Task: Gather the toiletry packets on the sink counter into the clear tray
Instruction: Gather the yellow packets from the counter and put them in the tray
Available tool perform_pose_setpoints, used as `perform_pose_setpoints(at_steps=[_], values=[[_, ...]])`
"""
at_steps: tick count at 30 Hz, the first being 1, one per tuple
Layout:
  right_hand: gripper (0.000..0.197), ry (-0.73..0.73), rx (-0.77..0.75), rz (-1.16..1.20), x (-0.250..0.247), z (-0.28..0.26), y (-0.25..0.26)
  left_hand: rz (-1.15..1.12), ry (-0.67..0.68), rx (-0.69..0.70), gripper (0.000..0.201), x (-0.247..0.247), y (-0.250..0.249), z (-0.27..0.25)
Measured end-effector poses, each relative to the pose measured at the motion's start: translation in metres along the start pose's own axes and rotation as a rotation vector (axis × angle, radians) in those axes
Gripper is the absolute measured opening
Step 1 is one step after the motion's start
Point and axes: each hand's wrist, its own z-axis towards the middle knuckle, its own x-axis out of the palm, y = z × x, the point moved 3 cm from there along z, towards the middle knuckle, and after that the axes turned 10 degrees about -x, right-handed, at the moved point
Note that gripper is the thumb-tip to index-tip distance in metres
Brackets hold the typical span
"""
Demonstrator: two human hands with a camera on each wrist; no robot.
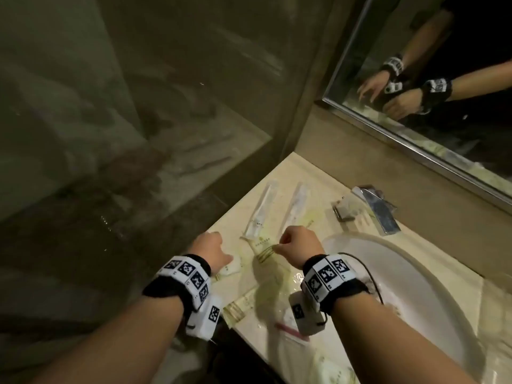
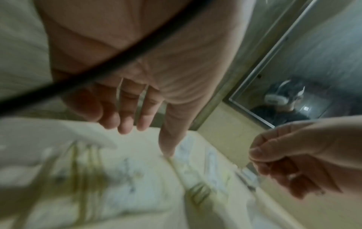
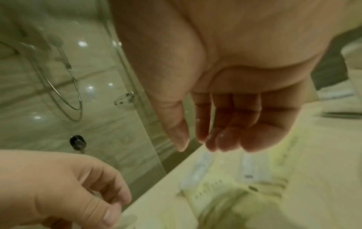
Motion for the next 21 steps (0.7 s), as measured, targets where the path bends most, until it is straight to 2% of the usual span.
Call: perform_pose_setpoints(at_steps=[4, 8, 13, 17, 21], values=[[0.017, 0.054, 0.101, -0.054, 0.023, 0.009, -0.022, 0.218, -0.027, -0.052, 0.052, 0.024, 0.001, -0.001], [0.028, 0.058, 0.116, -0.099, 0.04, 0.023, -0.027, 0.249, -0.087, -0.033, 0.048, 0.031, 0.001, 0.007], [0.05, 0.028, 0.11, -0.132, 0.055, 0.034, -0.026, 0.289, -0.068, -0.043, 0.042, 0.027, 0.004, 0.008], [0.054, 0.02, 0.132, -0.133, 0.059, 0.038, -0.025, 0.106, -0.003, -0.027, 0.028, 0.017, 0.006, 0.003], [0.051, -0.002, 0.156, -0.131, 0.062, 0.04, -0.022, -0.213, 0.041, -0.035, 0.035, 0.01, 0.013, 0.002]])
